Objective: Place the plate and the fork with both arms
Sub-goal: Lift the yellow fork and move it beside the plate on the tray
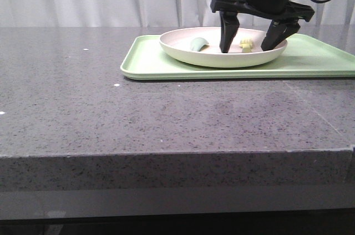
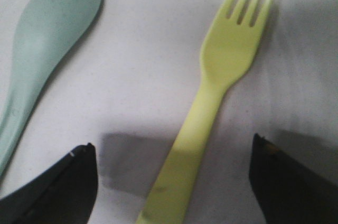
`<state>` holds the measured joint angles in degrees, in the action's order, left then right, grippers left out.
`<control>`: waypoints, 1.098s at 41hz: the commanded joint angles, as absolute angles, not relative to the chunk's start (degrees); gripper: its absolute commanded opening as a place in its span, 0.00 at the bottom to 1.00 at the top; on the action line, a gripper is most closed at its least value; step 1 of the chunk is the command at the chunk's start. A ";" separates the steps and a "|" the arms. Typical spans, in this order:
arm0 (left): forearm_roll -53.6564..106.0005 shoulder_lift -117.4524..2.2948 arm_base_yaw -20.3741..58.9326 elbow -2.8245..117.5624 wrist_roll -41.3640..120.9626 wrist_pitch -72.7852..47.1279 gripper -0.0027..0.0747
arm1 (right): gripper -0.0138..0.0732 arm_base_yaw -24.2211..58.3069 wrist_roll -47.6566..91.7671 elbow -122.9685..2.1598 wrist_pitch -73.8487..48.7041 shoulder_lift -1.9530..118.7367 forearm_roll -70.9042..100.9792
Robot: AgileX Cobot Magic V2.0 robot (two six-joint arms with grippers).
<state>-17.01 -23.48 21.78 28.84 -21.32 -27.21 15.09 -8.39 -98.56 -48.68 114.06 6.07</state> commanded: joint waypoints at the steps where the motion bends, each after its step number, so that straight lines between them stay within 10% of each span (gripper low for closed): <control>1: -17.37 -23.66 21.65 30.42 -21.06 -22.58 0.01 | 0.66 14.98 -8.37 -100.26 -48.34 111.60 6.12; 15: -17.37 -23.66 21.65 30.42 -21.06 -22.58 0.01 | 0.22 14.87 -8.37 -100.34 -48.27 111.60 6.12; 45: -17.37 -23.66 21.65 30.42 -21.06 -22.47 0.01 | 0.21 9.56 -8.37 -108.26 -52.51 106.27 5.78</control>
